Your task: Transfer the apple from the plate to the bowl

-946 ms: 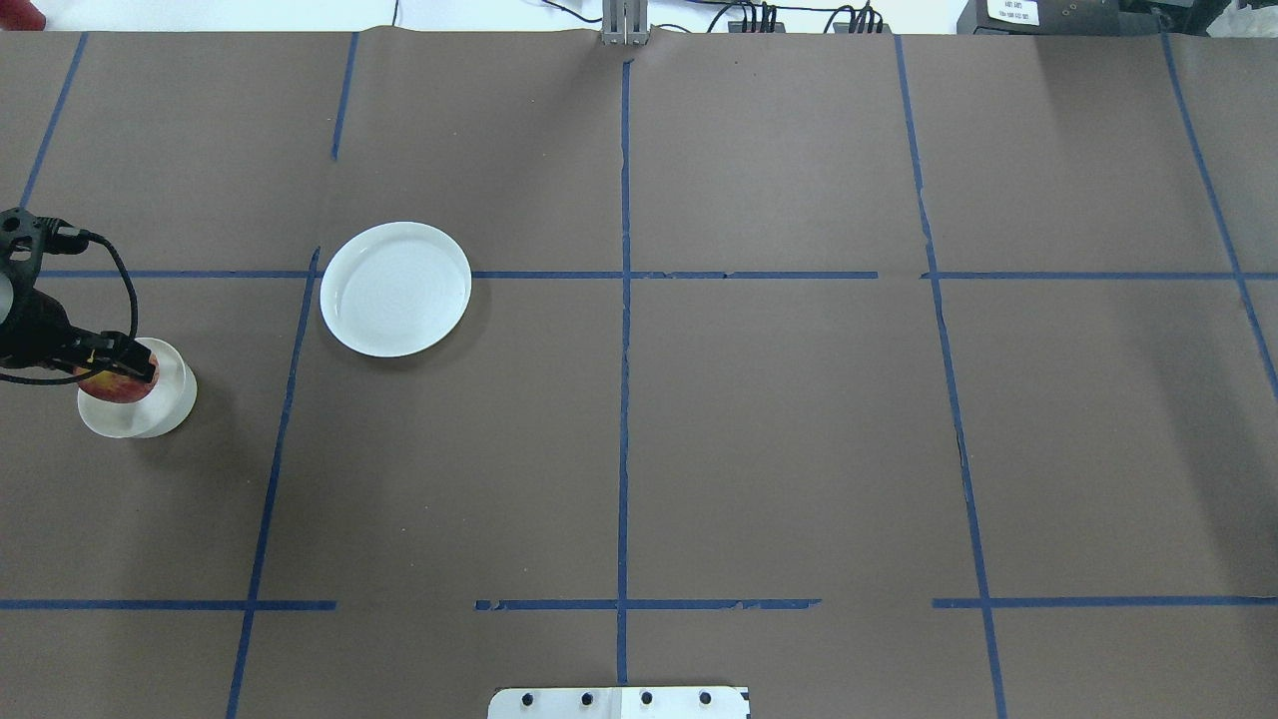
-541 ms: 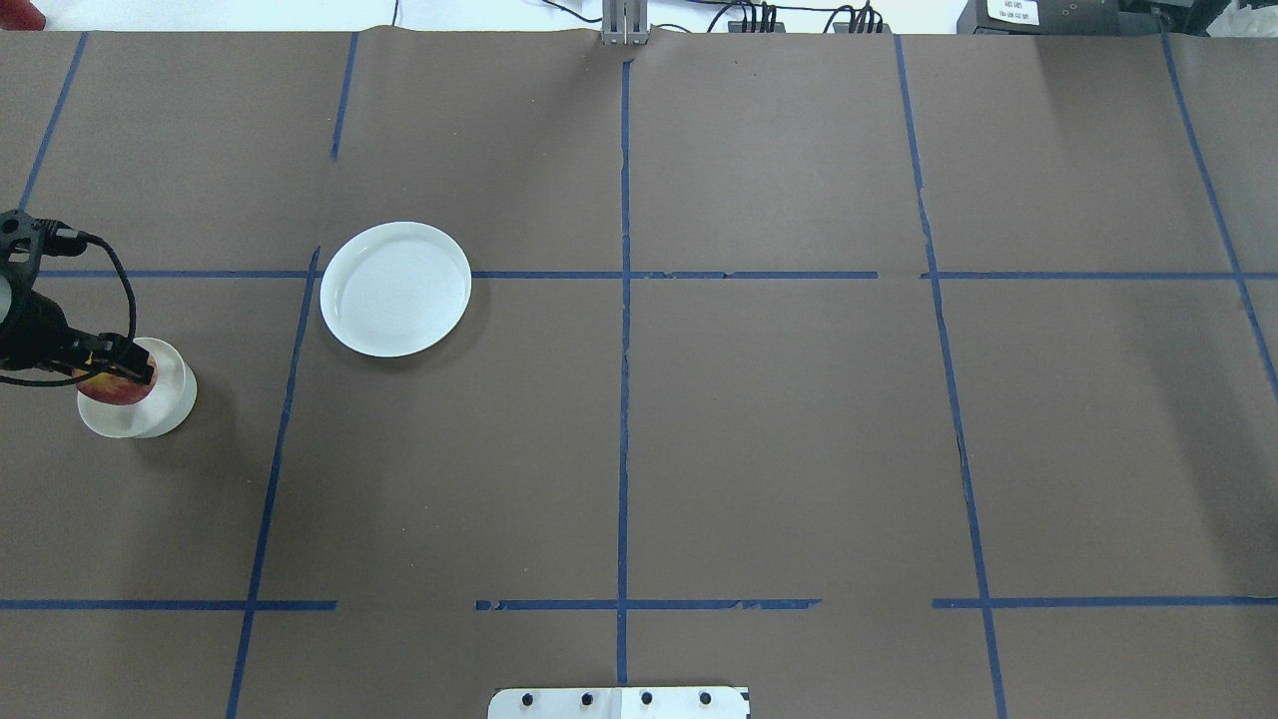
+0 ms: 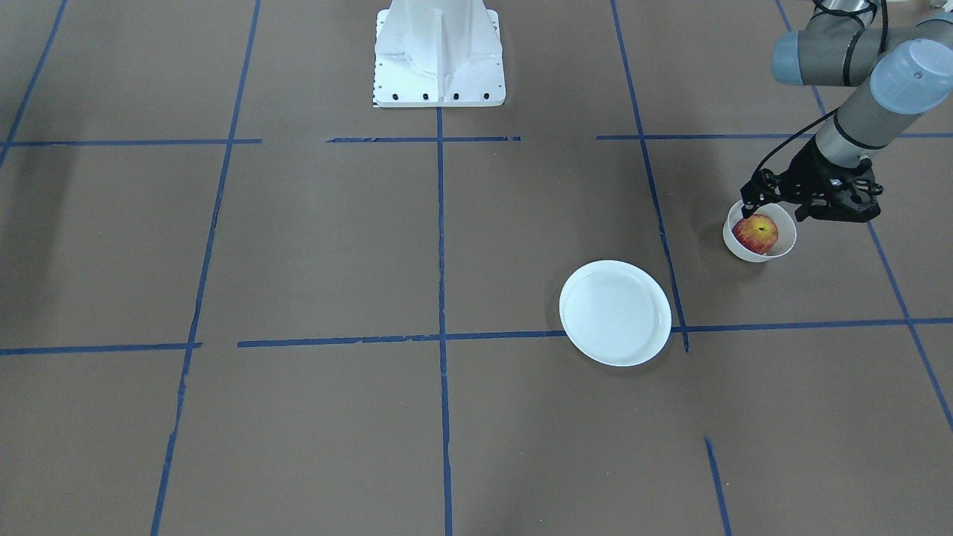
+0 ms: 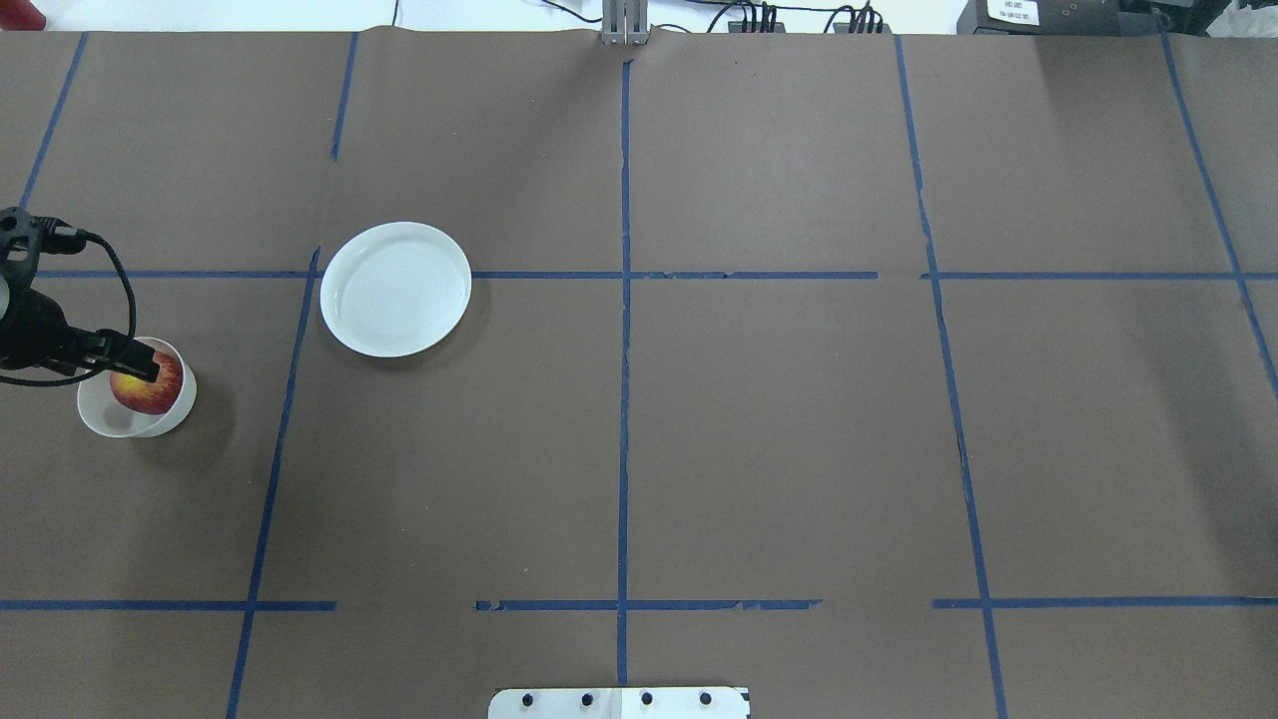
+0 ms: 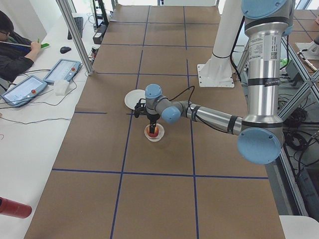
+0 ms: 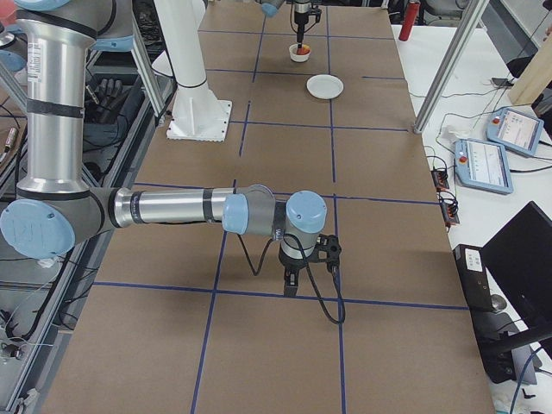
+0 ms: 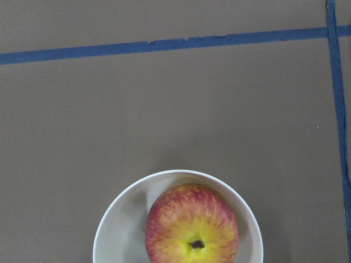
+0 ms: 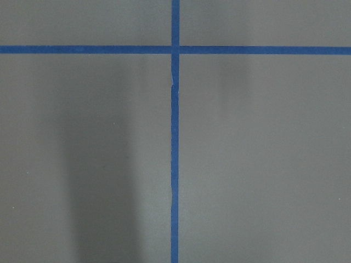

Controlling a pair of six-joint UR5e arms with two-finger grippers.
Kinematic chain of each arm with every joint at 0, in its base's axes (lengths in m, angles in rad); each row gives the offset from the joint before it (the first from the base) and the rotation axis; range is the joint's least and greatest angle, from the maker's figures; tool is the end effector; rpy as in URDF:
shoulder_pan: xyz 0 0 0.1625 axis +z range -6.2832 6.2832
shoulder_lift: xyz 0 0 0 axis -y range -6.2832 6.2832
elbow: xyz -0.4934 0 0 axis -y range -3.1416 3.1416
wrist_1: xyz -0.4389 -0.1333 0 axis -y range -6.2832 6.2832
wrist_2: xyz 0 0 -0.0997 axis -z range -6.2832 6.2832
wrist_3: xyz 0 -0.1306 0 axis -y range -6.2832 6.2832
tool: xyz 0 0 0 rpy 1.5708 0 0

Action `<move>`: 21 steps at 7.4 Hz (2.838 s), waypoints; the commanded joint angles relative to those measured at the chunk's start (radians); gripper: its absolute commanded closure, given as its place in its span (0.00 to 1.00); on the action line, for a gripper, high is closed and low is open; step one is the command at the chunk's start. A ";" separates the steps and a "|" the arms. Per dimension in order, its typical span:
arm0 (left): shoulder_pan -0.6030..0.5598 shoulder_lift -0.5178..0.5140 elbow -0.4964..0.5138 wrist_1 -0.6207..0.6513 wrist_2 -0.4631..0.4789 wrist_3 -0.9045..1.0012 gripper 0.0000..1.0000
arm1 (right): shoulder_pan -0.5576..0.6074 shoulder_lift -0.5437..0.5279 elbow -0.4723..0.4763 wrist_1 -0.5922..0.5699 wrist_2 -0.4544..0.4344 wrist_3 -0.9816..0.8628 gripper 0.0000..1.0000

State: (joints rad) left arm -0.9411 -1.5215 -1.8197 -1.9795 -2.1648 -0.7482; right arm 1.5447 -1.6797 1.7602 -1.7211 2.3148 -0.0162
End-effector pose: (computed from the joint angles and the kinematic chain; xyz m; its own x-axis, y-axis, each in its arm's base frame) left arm 0.2750 -0.4796 0.6001 0.6816 0.0959 -0.7254 -0.0267 0.9940 0.1064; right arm 0.0324 -0.4776 0.7205 0.7362 0.0119 0.6766 0.0380 0.9975 -0.0588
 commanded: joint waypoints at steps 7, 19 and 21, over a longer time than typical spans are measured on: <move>-0.569 -0.011 0.006 0.365 -0.107 0.709 0.00 | 0.000 0.000 0.001 0.000 0.000 -0.001 0.00; -0.631 -0.002 0.181 0.413 -0.190 0.713 0.00 | 0.000 0.000 -0.001 0.000 0.000 -0.001 0.00; -0.631 -0.006 0.181 0.413 -0.188 0.713 0.00 | 0.000 0.000 0.001 0.000 0.000 -0.001 0.00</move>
State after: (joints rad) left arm -1.5732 -1.5256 -1.6380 -1.5668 -2.3535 -0.0353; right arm 1.5447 -1.6797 1.7603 -1.7211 2.3148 -0.0168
